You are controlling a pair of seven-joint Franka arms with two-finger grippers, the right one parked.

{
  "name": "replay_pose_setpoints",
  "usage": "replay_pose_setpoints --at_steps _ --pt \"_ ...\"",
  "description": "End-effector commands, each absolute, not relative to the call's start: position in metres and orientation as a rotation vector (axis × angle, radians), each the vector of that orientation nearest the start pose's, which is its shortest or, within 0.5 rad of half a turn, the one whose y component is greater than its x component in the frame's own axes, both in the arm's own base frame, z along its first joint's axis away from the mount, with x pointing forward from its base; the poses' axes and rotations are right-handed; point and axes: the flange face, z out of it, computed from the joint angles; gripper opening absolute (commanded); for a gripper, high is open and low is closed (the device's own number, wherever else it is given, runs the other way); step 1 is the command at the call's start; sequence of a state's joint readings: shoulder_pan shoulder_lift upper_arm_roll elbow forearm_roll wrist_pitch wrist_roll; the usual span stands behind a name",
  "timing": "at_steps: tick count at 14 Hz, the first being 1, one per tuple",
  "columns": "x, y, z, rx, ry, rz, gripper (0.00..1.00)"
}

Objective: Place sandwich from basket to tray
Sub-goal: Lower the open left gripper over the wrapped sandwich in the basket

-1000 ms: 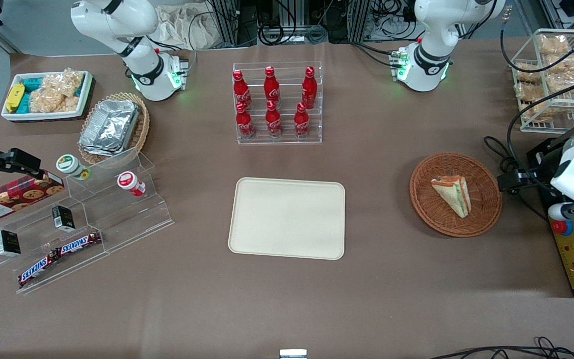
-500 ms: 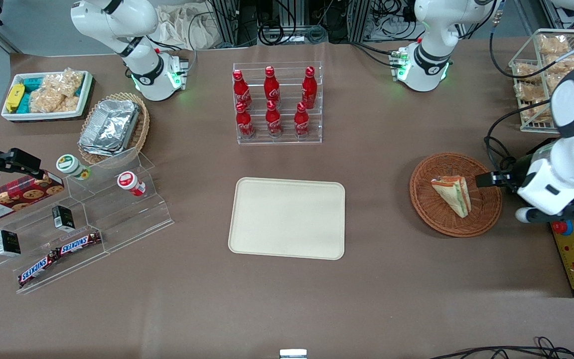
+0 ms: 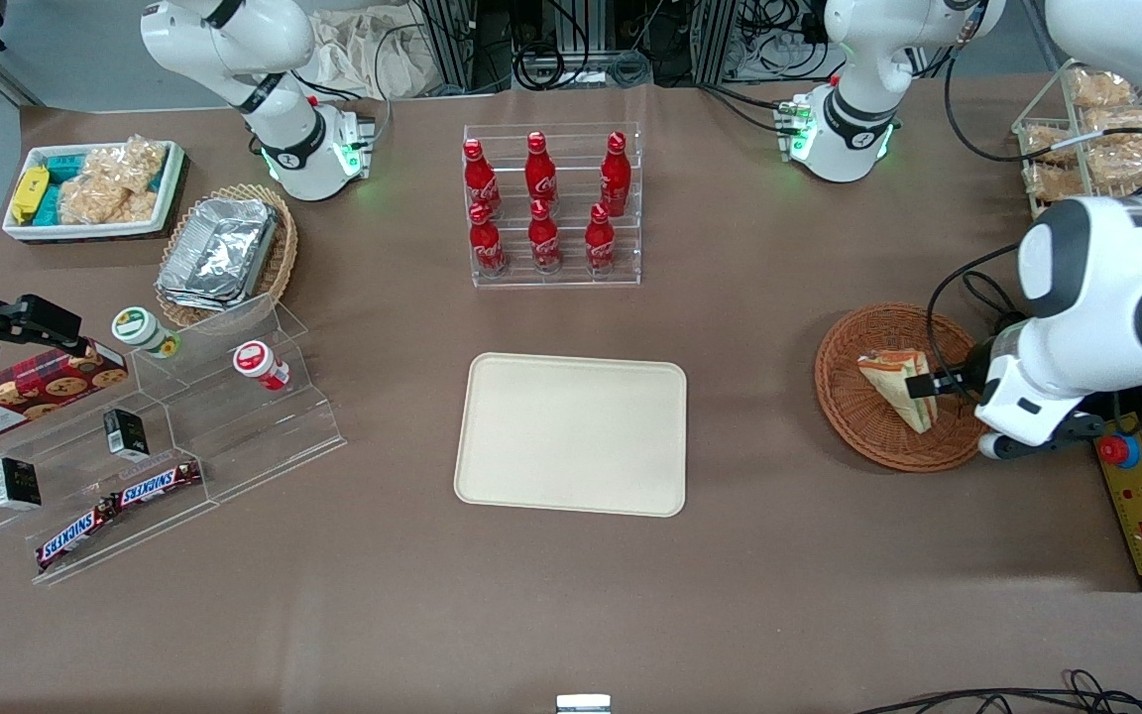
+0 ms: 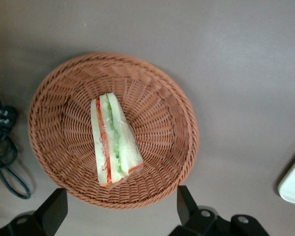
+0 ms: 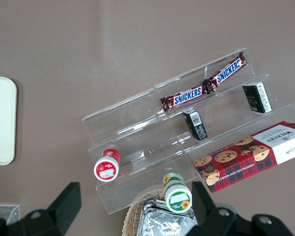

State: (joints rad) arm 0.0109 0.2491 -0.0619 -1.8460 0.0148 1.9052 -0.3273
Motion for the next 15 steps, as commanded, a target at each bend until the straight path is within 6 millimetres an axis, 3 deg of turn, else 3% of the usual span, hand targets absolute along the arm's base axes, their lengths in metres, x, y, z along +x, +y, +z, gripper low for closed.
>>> replay_pose_setpoints --at_steps 1,4,7,10,15 --pt "0.571 0.0 0.341 -3.034 -0.523 0.331 0.99" --pt "0.559 0.015 0.302 -3.025 -0.611 0.304 0.98" --pt "0.567 0.014 0.275 -3.006 -0.742 0.245 0.98" --pt "0.566 0.014 0.269 -2.997 -0.777 0.242 0.98" --pt "0.55 0.012 0.239 -2.997 -0.799 0.222 0.98"
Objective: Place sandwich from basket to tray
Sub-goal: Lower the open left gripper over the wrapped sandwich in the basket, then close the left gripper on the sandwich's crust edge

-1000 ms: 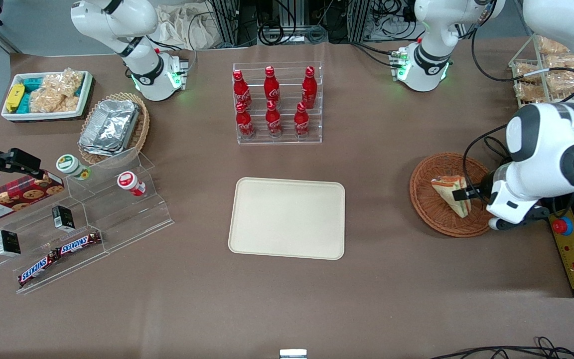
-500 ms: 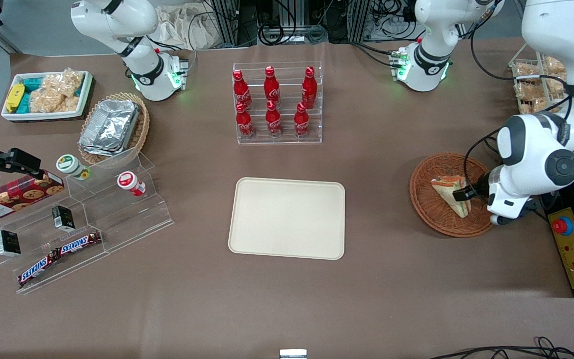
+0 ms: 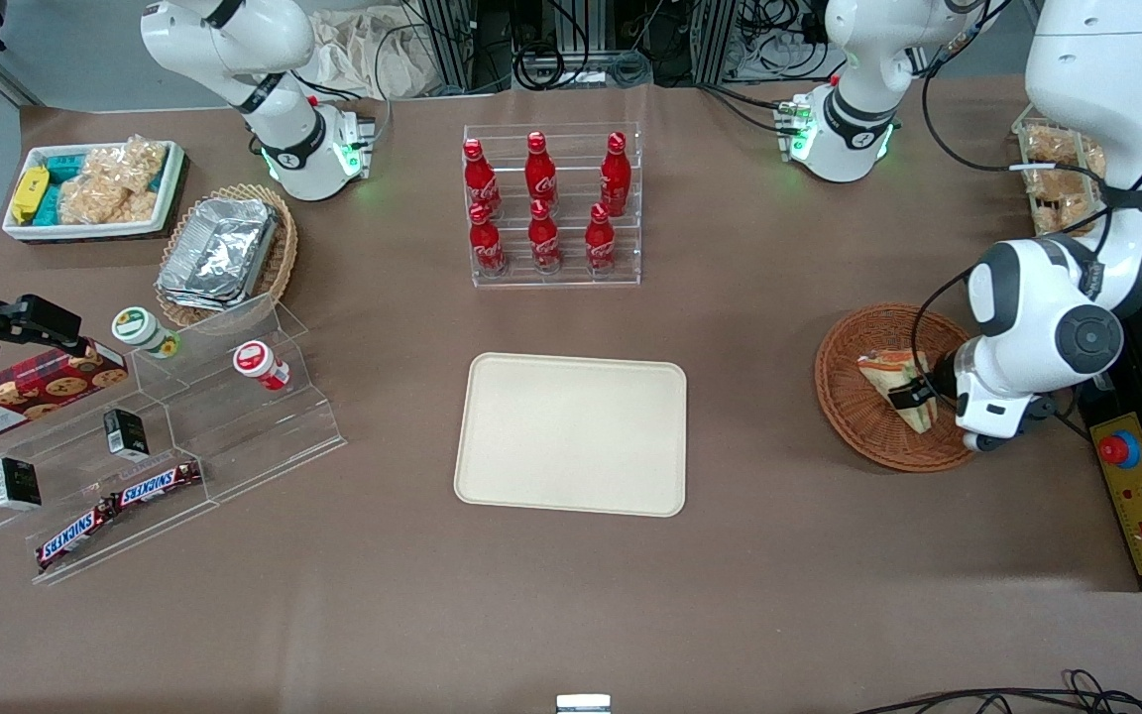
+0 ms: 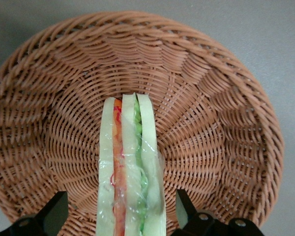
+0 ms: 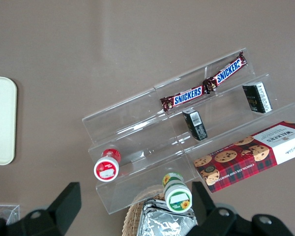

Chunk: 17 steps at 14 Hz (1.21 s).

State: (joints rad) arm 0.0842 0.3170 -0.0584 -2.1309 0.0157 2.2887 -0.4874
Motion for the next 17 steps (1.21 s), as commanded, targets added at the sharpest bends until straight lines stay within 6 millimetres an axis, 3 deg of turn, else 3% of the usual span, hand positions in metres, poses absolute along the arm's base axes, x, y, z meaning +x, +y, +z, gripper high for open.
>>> replay_pose_setpoints --at_steps 1,4,8,10,11,15,17 --pt "0.551 0.011 0.233 -2.995 -0.811 0.223 0.98" --pt "0.552 0.009 0.233 -2.984 -0.852 0.218 0.84" --pt "0.553 0.008 0.237 -2.983 -0.858 0.223 0.39" --pt "0.554 0.007 0.25 -2.975 -0.855 0.252 0.03" --pt "0.555 0.005 0.265 -2.968 -0.847 0.286 0.0" --pt "0.576 -0.004 0.375 -2.952 -0.794 0.394 0.0" --pt "0.589 -0.025 0.43 -2.958 -0.728 0.413 0.0"
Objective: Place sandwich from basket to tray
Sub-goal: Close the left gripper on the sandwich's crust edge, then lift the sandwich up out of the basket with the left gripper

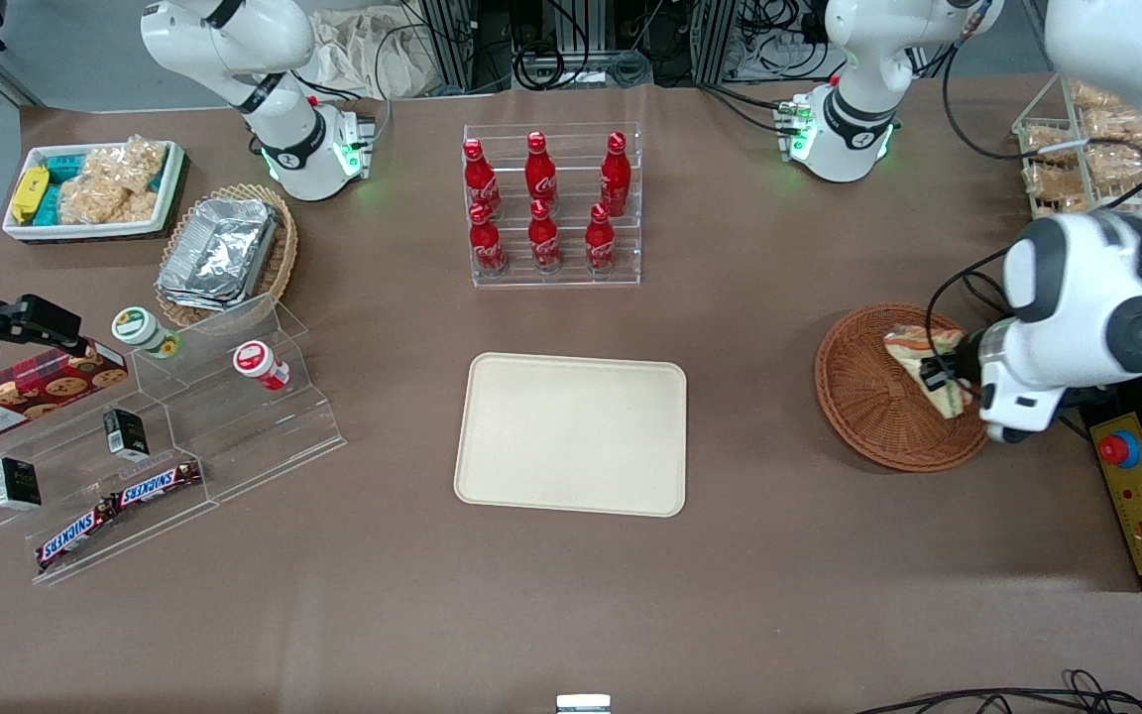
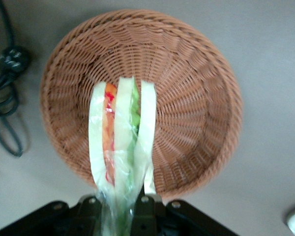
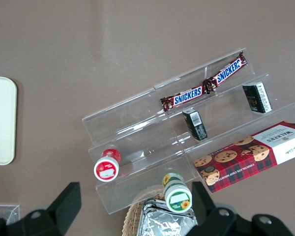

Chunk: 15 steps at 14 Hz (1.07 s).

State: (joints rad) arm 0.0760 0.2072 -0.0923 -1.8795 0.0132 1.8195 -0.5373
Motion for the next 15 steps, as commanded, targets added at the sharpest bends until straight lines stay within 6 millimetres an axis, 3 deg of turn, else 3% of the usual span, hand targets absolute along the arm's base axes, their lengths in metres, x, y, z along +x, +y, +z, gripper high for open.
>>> replay_pose_setpoints --at_steps 1,3,4,6,8,13,15 --pt "0.595 -0.034 0.459 -2.961 -0.7 0.418 0.0" --pt "0.604 -0.037 0.505 -2.987 -0.683 0.363 0.0" --pt "0.605 -0.048 0.52 -3.014 -0.635 0.322 0.0" --pt "0.606 -0.064 0.534 -3.048 -0.566 0.282 0.0" --pt "0.606 -0.098 0.527 -3.075 -0.473 0.285 0.0" --pt "0.611 -0.208 0.458 -3.039 -0.184 0.276 0.0" --pt "0.607 -0.245 0.445 -3.05 -0.114 0.258 0.0"
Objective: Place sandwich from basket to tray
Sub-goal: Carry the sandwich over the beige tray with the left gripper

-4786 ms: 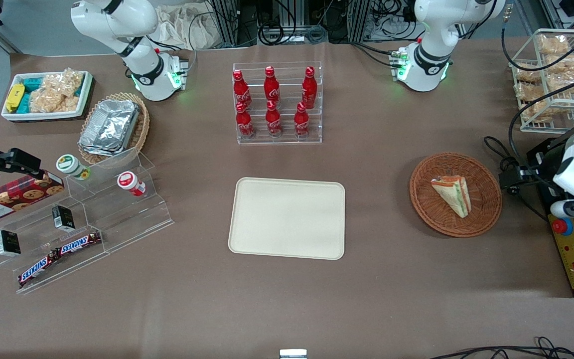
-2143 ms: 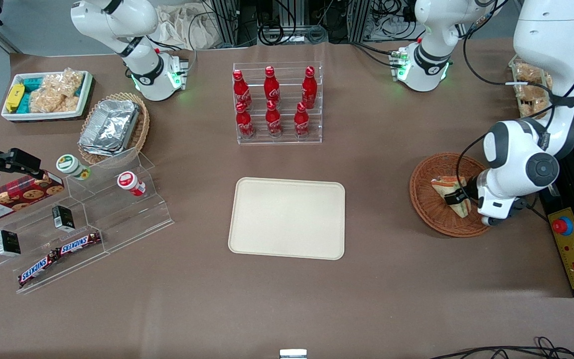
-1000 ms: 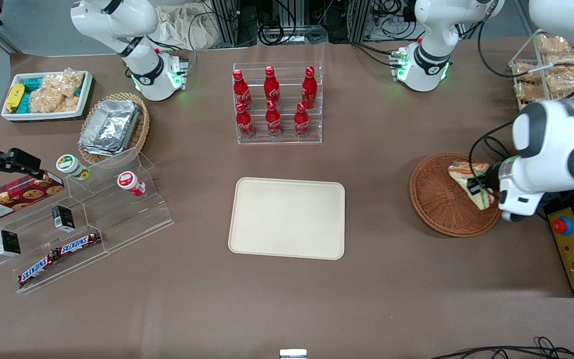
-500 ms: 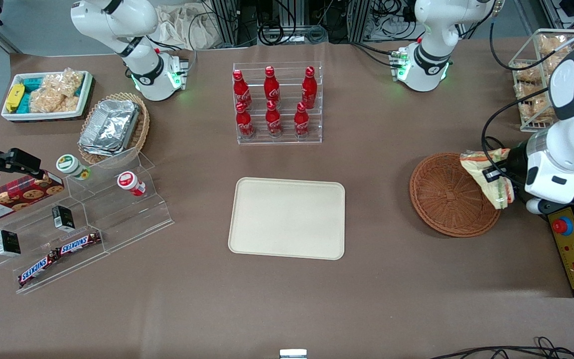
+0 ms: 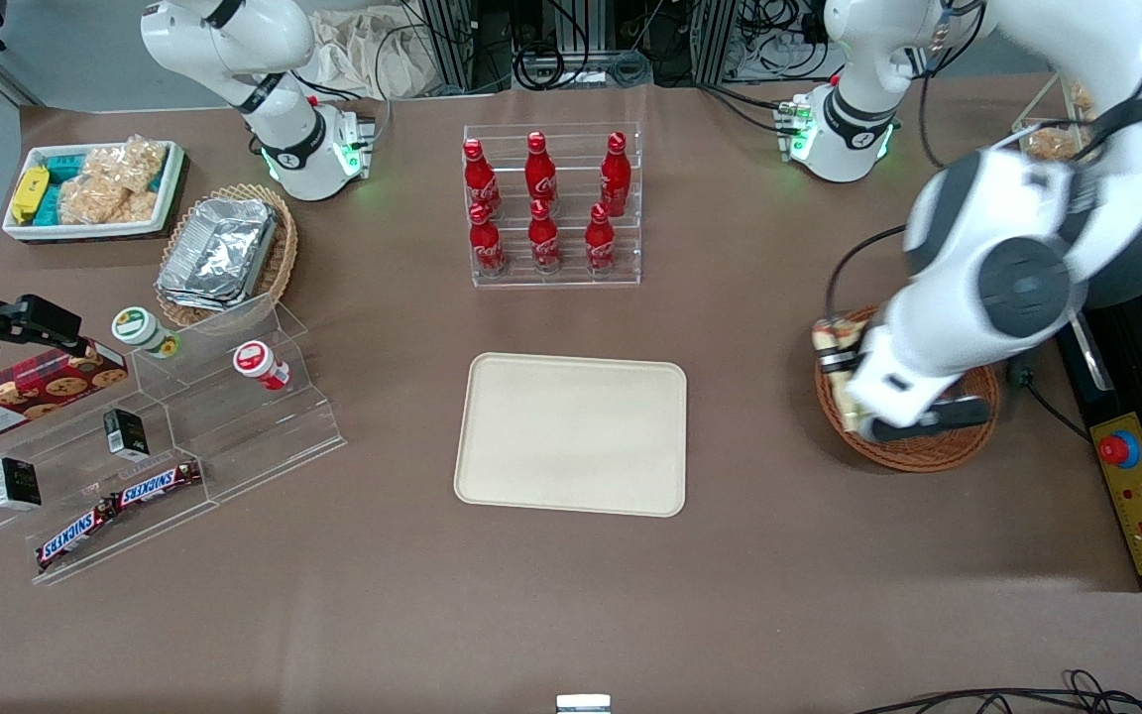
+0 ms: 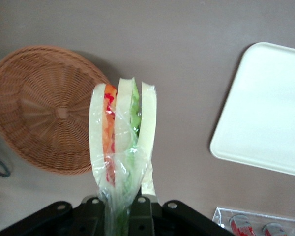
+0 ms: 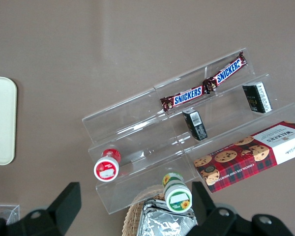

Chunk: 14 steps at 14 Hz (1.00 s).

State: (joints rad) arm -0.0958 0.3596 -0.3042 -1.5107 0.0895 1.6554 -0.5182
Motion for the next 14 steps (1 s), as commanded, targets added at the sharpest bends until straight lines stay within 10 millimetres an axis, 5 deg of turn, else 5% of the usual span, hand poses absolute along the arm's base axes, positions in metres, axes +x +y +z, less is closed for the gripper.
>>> replay_pose_setpoints --at_steps 1,6,10,14 --pt "0.606 -0.264 0.43 -3.058 -0.072 0.26 0.0" --pt "0.605 -0.362 0.377 -3.144 0.121 0.154 0.0" --pt "0.605 -0.399 0.316 -3.207 0.184 0.087 0.0" --pt "0.6 -0.404 0.252 -3.201 0.209 0.163 0.0"
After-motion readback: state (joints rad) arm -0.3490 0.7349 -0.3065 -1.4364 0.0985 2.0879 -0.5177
